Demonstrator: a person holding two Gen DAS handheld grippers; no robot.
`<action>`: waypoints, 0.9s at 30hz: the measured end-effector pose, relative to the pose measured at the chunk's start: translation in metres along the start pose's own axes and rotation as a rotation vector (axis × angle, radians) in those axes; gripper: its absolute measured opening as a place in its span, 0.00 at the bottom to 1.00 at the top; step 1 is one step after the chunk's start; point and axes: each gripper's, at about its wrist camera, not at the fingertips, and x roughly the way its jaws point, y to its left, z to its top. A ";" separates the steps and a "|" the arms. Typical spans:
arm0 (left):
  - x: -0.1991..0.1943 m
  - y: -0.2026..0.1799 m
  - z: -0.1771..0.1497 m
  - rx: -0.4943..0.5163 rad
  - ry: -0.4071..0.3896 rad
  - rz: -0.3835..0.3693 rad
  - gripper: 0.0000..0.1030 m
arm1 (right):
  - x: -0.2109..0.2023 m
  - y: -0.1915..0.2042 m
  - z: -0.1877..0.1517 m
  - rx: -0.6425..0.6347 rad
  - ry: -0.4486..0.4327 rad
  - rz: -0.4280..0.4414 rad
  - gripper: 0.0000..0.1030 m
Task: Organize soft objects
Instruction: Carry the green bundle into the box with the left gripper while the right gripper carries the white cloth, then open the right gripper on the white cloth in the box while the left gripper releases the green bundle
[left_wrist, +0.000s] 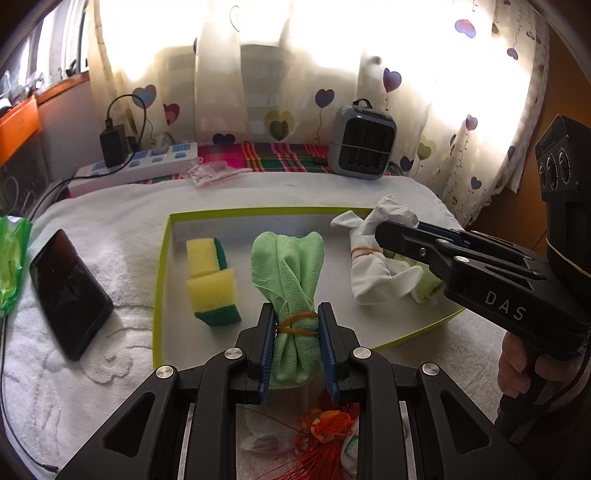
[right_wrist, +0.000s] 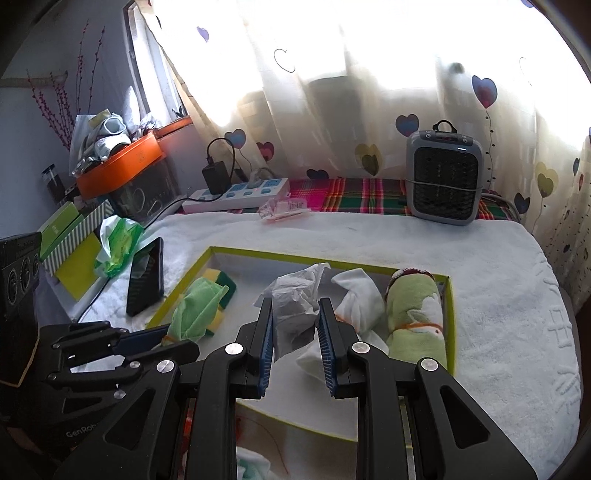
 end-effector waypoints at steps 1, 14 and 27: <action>0.003 0.000 0.001 0.000 0.007 0.003 0.21 | 0.004 -0.001 0.002 0.001 0.004 0.000 0.23; 0.035 0.002 0.004 0.008 0.060 0.028 0.21 | 0.046 -0.013 0.009 -0.005 0.078 -0.008 0.23; 0.047 0.007 0.002 -0.010 0.088 0.042 0.21 | 0.069 -0.009 0.008 -0.052 0.126 -0.037 0.23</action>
